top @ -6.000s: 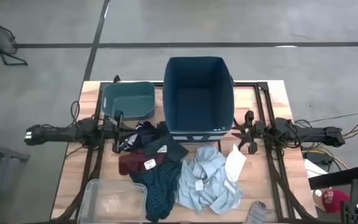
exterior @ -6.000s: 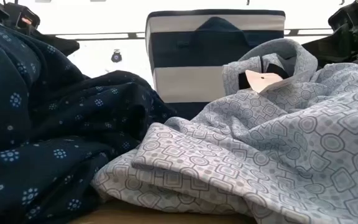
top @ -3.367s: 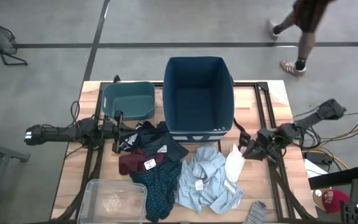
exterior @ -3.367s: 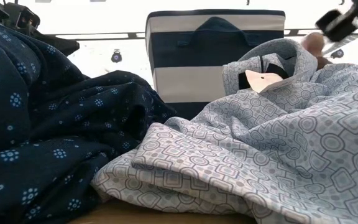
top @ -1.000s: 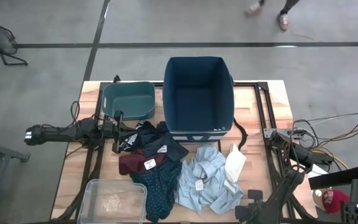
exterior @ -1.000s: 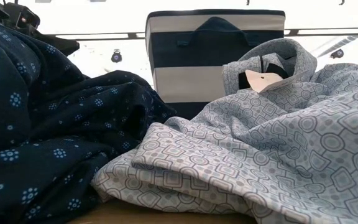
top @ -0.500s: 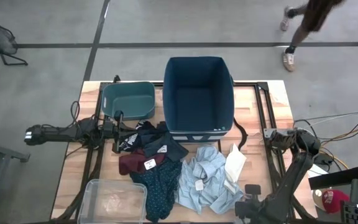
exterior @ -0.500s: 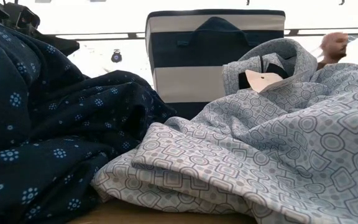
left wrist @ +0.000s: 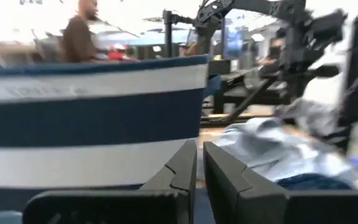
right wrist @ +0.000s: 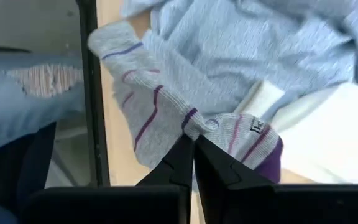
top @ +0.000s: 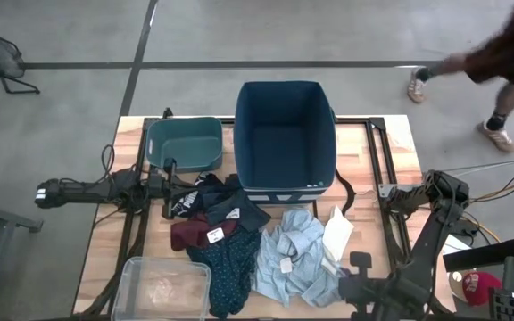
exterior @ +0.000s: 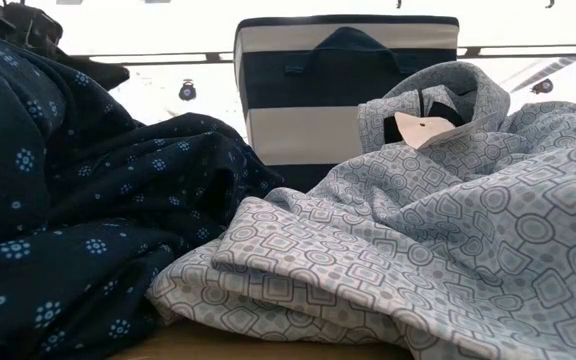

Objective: Pick & Place Cloths
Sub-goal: Put the gray sock into the blue bin

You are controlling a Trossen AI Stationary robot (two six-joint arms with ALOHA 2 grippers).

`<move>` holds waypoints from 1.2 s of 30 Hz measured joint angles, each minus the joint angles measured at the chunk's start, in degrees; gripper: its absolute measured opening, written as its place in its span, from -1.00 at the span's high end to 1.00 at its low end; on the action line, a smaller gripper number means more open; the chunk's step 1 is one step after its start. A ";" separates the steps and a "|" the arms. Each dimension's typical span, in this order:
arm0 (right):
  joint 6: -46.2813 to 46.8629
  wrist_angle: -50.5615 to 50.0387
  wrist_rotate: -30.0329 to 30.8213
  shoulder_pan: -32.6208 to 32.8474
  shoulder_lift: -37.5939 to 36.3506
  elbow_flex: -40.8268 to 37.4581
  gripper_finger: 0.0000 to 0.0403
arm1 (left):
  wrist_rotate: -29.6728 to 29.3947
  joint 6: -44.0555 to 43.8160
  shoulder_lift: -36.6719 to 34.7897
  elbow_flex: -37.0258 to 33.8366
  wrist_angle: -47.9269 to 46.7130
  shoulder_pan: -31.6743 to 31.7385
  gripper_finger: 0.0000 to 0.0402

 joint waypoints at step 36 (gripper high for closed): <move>-7.22 1.56 4.36 -4.21 0.13 0.00 0.96 | 4.09 -23.94 20.25 4.71 47.00 -14.90 0.83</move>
